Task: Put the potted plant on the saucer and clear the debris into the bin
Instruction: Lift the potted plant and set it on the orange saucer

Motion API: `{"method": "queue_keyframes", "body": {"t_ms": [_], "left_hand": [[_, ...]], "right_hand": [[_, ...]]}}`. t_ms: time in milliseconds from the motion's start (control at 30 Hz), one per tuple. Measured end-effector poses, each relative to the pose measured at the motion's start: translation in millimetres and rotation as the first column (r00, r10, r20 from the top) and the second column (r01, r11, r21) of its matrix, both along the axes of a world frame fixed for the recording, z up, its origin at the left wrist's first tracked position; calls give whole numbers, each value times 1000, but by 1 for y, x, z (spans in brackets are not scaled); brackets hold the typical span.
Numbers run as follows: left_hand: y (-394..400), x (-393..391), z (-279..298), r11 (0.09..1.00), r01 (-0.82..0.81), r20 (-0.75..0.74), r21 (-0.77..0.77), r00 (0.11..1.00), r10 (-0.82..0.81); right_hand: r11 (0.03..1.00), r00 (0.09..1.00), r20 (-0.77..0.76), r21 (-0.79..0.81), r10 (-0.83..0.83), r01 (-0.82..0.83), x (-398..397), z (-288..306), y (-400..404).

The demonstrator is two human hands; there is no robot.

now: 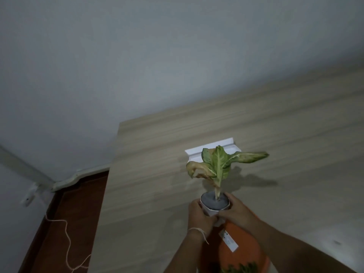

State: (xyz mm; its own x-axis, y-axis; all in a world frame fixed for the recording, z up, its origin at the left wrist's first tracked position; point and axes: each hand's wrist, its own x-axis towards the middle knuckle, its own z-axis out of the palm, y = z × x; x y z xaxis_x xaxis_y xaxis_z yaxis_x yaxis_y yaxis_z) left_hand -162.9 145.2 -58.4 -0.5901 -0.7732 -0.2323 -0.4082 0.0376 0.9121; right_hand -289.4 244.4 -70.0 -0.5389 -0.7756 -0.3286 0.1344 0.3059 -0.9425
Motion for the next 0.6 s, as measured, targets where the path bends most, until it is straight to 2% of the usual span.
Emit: {"method": "queue_keyframes", "body": {"t_ms": [100,267,533,600], "left_hand": [[10,-7,-13,1000,-19,56,17,998,18],[21,-6,-18,998,-50,115,37,992,46],[4,-4,-66,997,15,124,-74,992,-6],[12,0,-31,992,36,104,-119,994,-23]], "right_hand": [[1000,1000,30,-24,2,-1,-8,-5,11],[998,998,-22,30,62,-61,-13,-10,21],[991,966,-227,88,120,-102,-9,-1,22],[985,946,-285,126,154,-122,-7,2,19]]}}
